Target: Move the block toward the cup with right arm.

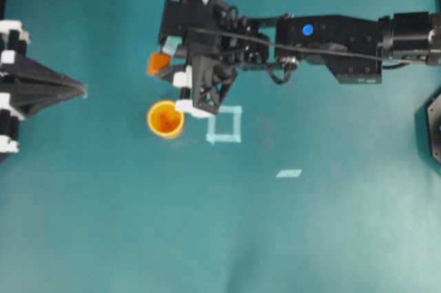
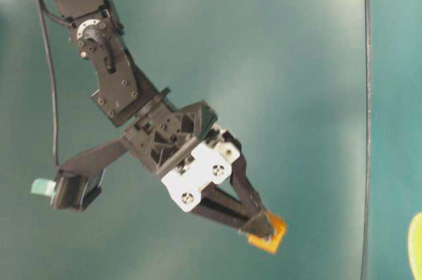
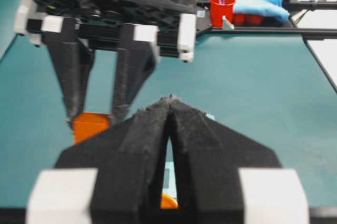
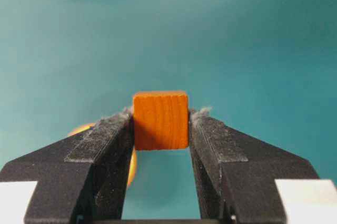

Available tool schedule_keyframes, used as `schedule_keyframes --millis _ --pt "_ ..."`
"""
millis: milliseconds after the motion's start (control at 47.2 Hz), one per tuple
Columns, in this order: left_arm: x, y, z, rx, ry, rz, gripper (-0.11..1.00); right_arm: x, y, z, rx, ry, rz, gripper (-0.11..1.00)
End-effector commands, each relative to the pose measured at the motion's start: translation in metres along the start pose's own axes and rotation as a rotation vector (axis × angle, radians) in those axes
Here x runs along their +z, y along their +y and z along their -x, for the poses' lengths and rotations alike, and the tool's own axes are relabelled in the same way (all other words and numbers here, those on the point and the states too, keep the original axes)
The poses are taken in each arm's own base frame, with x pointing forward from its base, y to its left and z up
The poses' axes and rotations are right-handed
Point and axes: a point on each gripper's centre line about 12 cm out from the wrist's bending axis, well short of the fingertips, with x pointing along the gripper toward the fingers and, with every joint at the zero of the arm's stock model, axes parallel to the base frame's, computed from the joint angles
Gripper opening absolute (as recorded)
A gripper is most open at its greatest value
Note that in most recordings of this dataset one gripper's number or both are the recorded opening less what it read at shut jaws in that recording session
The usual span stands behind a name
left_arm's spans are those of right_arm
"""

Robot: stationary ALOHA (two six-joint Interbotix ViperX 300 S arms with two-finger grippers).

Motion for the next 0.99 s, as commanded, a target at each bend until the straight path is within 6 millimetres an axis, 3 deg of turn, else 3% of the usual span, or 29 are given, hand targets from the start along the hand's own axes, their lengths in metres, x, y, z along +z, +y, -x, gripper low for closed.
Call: schedule_keyframes --millis 0,275,974 --pt "0.01 0.001 -0.003 0.003 -0.023 -0.005 0.0 0.022 0.01 0.011 0.018 -0.061 0.014 0.4" --pt "0.01 0.0 -0.003 0.001 -0.021 -0.005 0.0 0.023 0.028 0.01 0.047 -0.059 0.032 0.4" --pt "0.01 0.0 -0.003 0.001 -0.02 -0.003 0.0 0.02 0.028 0.009 0.045 -0.044 0.032 0.4"
